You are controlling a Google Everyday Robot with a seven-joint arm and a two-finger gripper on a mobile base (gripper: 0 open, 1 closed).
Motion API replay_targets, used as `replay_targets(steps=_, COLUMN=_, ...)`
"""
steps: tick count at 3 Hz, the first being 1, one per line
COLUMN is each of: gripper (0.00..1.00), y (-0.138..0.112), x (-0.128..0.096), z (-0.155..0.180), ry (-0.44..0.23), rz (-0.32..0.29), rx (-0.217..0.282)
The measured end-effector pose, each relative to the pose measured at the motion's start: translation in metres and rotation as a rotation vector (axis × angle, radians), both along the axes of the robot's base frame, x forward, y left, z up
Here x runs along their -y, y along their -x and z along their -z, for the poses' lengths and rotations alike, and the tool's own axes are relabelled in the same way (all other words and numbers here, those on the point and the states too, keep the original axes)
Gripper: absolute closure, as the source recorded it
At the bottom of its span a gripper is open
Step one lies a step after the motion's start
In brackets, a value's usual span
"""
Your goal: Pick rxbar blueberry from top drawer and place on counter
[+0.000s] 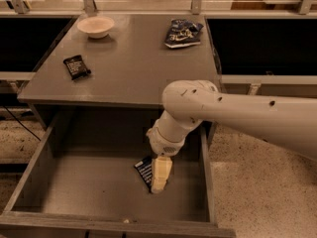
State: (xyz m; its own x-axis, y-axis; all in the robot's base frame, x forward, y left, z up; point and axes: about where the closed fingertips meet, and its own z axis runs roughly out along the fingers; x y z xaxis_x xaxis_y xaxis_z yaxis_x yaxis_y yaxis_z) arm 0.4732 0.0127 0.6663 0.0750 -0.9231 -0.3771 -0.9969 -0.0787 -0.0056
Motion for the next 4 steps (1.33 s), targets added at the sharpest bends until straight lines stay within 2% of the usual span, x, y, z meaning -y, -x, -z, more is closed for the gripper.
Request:
replay_targets(steps=2, gripper=0.00, y=0.003, x=-0.013, z=0.016, ry=-0.057, rz=-0.077, rx=0.014)
replay_targets(steps=3, gripper=0.00, y=0.003, x=-0.014, z=0.017, ry=-0.057, rz=-0.079, rx=0.014)
replay_targets(steps=4, gripper=0.00, y=-0.015, x=-0.029, z=0.047, ry=-0.005, rz=-0.130, rx=0.044)
